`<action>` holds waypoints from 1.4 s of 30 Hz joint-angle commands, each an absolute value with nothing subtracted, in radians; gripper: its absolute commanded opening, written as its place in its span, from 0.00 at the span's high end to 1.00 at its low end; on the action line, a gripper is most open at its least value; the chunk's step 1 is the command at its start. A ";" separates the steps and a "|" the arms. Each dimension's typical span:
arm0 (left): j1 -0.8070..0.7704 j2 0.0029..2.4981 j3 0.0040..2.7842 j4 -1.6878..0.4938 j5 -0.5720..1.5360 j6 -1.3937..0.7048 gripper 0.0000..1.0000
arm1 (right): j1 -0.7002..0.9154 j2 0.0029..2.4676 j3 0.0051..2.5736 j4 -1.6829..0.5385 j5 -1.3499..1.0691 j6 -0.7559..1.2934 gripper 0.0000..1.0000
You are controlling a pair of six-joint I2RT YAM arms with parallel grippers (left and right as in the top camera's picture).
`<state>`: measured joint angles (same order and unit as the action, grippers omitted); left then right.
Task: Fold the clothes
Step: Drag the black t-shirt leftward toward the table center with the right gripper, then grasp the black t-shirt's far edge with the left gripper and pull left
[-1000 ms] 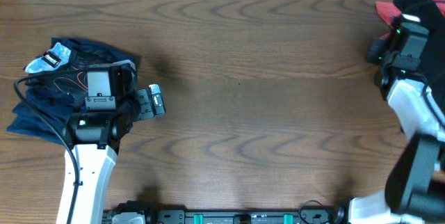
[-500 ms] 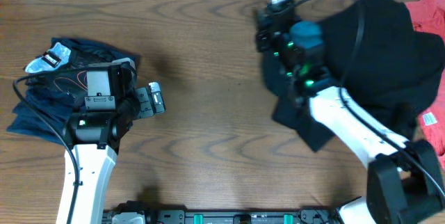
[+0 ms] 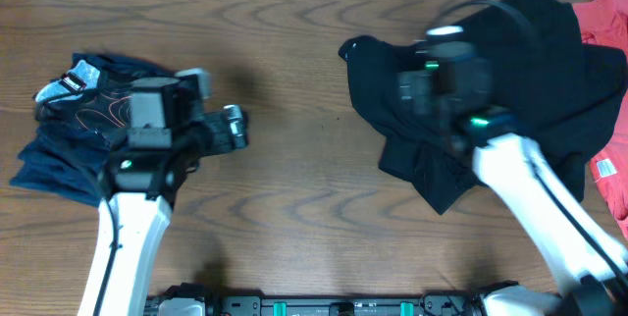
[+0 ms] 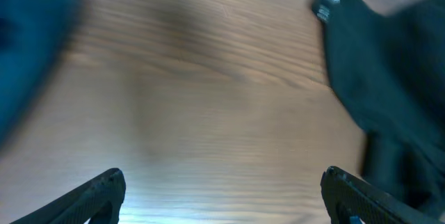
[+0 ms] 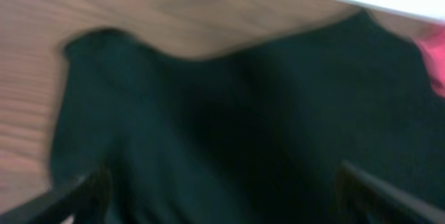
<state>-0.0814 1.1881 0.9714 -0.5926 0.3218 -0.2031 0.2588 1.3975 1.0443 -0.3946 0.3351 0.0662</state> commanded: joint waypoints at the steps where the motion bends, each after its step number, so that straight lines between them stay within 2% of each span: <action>1: -0.179 1.279 0.984 -0.552 0.390 -0.247 0.09 | 0.153 1.290 1.055 -0.506 0.368 0.173 0.01; 5: -0.325 1.434 0.984 -0.396 0.390 -0.344 0.09 | 0.036 1.197 1.055 -0.665 0.325 0.188 0.01; 11: -0.491 1.691 0.984 -0.097 0.412 -0.537 0.09 | -0.054 1.114 1.055 -0.767 0.325 0.195 0.01; 22: -0.663 2.031 0.986 0.460 0.427 -0.775 0.10 | -0.074 1.090 1.055 -0.813 0.324 0.194 0.01; 25: -0.678 2.095 1.009 0.548 0.383 -0.846 0.14 | -0.074 1.090 1.055 -0.817 0.299 0.194 0.01; 27: -0.679 2.133 1.044 0.554 0.355 -0.891 0.24 | -0.074 1.090 1.055 -0.820 0.287 0.194 0.01; 28: -0.679 2.149 1.063 0.555 0.354 -0.899 0.34 | -0.074 1.090 1.055 -0.823 0.287 0.194 0.01; 29: -0.676 2.160 1.080 0.554 0.355 -0.900 0.48 | -0.074 1.090 1.055 -0.824 0.287 0.194 0.01; 31: -0.665 2.166 1.103 0.541 0.354 -0.899 0.86 | -0.074 1.090 1.055 -0.827 0.287 0.194 0.01; 32: -0.656 2.162 1.111 0.534 0.355 -0.899 0.94 | -0.074 1.090 1.055 -0.829 0.287 0.194 0.01; 36: -0.593 2.112 1.115 0.436 0.358 -0.853 0.94 | -0.074 1.090 1.055 -0.831 0.287 0.194 0.01; 42: -0.397 1.940 1.117 0.184 0.264 -0.584 0.94 | -0.074 1.091 1.055 -0.831 0.287 0.194 0.01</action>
<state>-0.5064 2.0392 1.1061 0.2245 0.3641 -0.7467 -0.0624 1.0950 1.0481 -0.8284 0.2871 0.1791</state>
